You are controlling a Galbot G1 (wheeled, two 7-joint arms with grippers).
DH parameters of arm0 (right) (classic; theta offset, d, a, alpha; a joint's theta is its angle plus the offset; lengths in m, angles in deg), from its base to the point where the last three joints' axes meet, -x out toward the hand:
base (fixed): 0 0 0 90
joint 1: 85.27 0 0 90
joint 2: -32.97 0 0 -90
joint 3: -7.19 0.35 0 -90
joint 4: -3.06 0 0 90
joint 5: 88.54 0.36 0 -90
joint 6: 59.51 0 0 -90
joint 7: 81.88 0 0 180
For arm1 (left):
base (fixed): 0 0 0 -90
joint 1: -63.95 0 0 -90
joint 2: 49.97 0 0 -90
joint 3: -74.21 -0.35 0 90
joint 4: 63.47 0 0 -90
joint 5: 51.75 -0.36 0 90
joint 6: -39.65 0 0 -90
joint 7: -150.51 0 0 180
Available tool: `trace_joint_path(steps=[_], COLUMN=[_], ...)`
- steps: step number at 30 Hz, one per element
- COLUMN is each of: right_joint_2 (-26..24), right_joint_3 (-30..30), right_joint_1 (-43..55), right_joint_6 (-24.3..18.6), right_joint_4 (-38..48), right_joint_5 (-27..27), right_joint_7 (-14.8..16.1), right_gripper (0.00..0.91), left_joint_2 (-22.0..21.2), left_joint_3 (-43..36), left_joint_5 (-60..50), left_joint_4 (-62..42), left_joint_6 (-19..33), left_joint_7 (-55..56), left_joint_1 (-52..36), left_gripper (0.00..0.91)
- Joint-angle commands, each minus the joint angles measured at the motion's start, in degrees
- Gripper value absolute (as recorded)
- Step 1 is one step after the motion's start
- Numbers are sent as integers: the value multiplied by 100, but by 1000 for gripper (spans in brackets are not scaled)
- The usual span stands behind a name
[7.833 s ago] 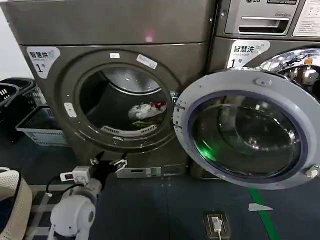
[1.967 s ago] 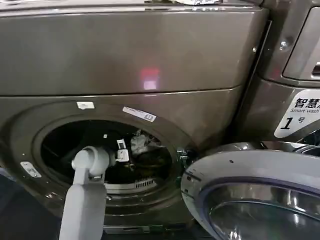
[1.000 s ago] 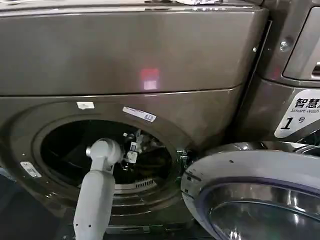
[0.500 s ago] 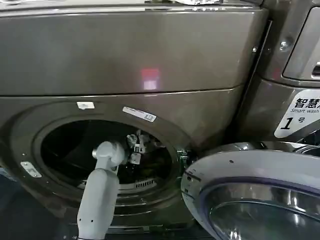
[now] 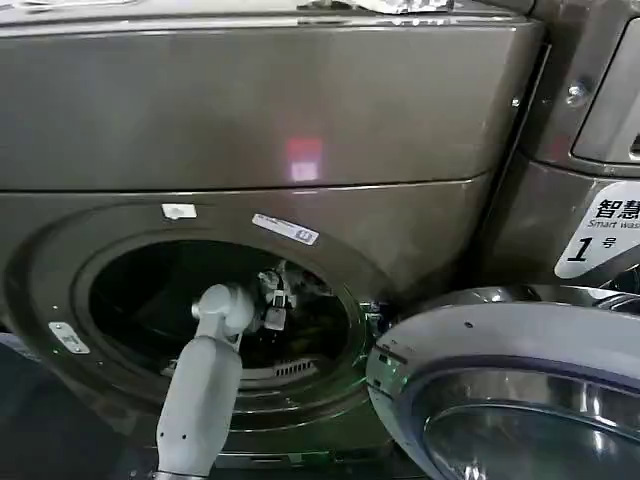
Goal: Grasp the clothes from the dryer.
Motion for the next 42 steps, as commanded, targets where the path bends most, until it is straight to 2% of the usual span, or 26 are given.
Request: trace_joint_path(steps=[1,17,25,34,39,42], right_joint_2=[9,18,33,32,56,72], right_joint_3=[-3,-16,-10,-2,-11,-20], right_joint_1=[0,9,12,-9,-13,-14], right_joint_6=[-5,-27,-31,-35,-36,-37], right_joint_4=[1,25,20,-9,-36,-49], right_joint_5=[2,3,6,14,10,8], right_joint_7=[-3,-2,-2,-6,-8,-7], right_gripper=[907,907,907,907,907,907], left_joint_2=[9,30,47,95,65,71], left_joint_3=[-12,0,98,311,385,368], left_joint_5=[102,937,1400,2010,2320,2866], left_joint_4=[-128,78,284,312,254,327], left_joint_6=[3,-241,-458,-492,-860,-1185], left_joint_7=[10,55,471,2481,3921,4807], left_joint_1=[31,50,17,70,109,124], left_gripper=[0,0,0,0,0,0])
